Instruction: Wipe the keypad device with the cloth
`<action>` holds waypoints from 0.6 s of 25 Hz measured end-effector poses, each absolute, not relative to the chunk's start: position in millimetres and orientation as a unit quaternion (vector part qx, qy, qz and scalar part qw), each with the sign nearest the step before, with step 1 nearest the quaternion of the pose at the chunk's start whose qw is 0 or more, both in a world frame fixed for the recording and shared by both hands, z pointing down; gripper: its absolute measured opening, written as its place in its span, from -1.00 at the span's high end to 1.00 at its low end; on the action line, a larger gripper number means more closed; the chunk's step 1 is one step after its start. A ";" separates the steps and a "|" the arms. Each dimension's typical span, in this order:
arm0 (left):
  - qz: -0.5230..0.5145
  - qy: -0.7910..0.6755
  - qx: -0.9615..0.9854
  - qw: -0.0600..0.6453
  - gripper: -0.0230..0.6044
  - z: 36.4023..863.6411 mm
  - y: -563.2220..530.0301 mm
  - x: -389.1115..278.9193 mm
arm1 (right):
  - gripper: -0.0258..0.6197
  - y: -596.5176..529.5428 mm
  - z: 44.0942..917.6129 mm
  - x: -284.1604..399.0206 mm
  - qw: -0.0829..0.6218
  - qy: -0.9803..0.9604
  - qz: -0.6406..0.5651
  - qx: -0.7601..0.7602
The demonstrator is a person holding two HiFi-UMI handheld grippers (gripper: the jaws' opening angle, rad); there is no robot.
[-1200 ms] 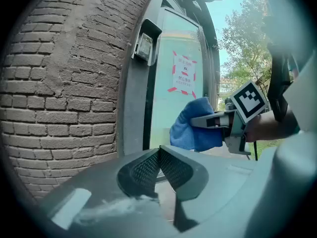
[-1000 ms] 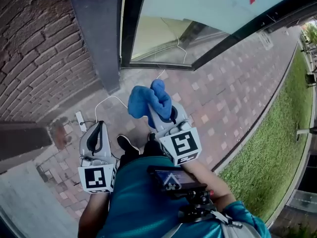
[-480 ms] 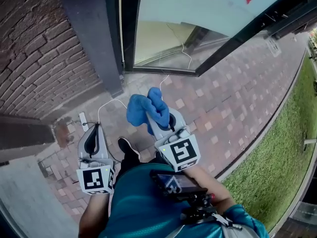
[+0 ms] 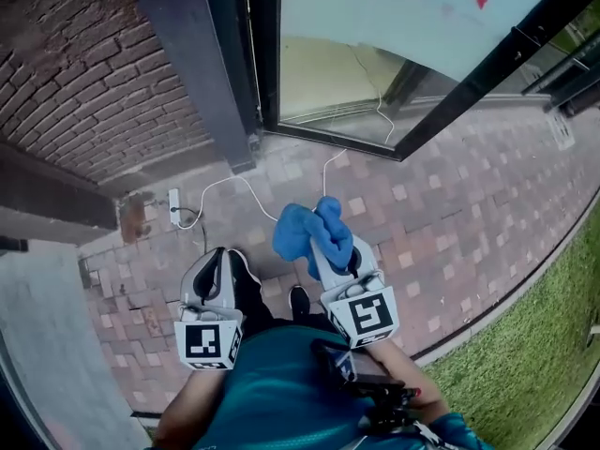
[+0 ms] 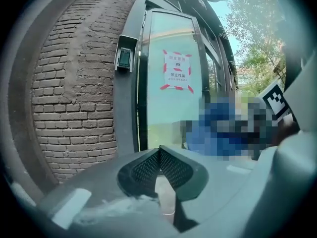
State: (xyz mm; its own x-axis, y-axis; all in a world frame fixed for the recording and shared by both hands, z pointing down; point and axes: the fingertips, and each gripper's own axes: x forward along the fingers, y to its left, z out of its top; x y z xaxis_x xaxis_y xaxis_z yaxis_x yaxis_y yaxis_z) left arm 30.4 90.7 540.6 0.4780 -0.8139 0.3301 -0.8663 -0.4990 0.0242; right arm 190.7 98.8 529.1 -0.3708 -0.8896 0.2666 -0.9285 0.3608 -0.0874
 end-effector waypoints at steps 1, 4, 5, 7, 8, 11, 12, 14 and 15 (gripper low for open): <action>0.144 -0.496 0.851 0.092 0.95 540.6 100.6 34.7 | 0.76 108.1 533.7 197.3 0.087 -0.820 0.118 0.553; 0.163 -0.503 0.845 0.086 0.95 541.6 125.2 39.4 | 0.76 127.9 544.5 210.8 0.079 -0.820 0.128 0.552; 0.170 -0.505 0.842 0.086 0.95 542.5 131.7 38.2 | 0.76 134.1 547.6 212.6 0.076 -0.821 0.131 0.551; 0.181 -0.508 0.838 0.085 0.95 541.5 138.9 38.1 | 0.76 144.2 553.5 215.5 0.074 -0.821 0.138 0.549; 0.183 -0.508 0.838 0.080 0.95 539.0 140.1 40.5 | 0.76 147.6 555.3 217.3 0.074 -0.822 0.139 0.548; 0.185 -0.507 0.839 0.062 0.95 529.8 140.8 46.6 | 0.76 154.7 555.7 222.5 0.072 -0.822 0.134 0.549; 0.184 -0.510 0.839 0.058 0.95 527.9 140.6 45.5 | 0.76 156.6 555.0 224.0 0.072 -0.821 0.131 0.551; 0.180 -0.516 0.835 0.057 0.95 526.2 141.1 38.9 | 0.76 159.9 553.8 226.4 0.073 -0.817 0.126 0.557; 0.177 -0.520 0.834 0.057 0.95 525.5 142.1 34.2 | 0.76 161.3 552.9 226.6 0.075 -0.815 0.124 0.561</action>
